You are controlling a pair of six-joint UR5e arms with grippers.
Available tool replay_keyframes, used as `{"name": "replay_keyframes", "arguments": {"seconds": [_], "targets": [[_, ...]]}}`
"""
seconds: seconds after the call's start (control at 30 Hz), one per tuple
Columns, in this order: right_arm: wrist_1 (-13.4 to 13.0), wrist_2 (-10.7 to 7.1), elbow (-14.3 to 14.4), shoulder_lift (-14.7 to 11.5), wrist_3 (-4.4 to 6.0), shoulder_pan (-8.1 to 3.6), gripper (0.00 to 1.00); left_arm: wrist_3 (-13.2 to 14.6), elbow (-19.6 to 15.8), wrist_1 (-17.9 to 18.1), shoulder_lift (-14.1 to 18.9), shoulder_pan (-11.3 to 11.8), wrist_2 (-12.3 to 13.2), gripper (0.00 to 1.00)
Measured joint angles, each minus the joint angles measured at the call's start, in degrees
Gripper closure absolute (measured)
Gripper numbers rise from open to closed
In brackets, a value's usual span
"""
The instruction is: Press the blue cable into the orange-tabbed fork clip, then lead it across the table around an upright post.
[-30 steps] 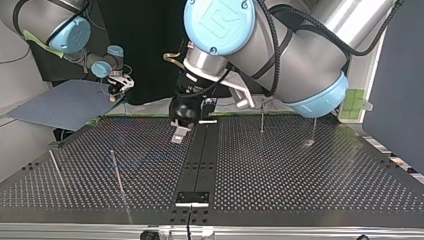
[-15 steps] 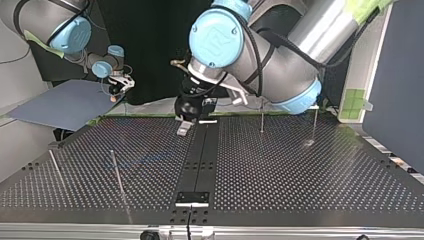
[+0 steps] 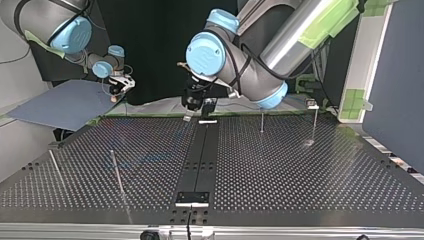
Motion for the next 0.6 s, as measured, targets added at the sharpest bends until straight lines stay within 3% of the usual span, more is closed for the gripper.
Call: {"name": "replay_keyframes", "arguments": {"seconds": [0.27, 0.6], "targets": [[0.0, 0.0, -0.02, -0.03, -0.14, 0.13, 1.0, 0.15, -4.53, 4.51, -3.74, 0.24, -3.49, 0.0], [0.0, 0.0, -0.15, -0.04, -0.18, 0.27, 1.0, 1.7, -10.4, 10.41, -4.05, -0.35, -5.61, 0.0]]}}
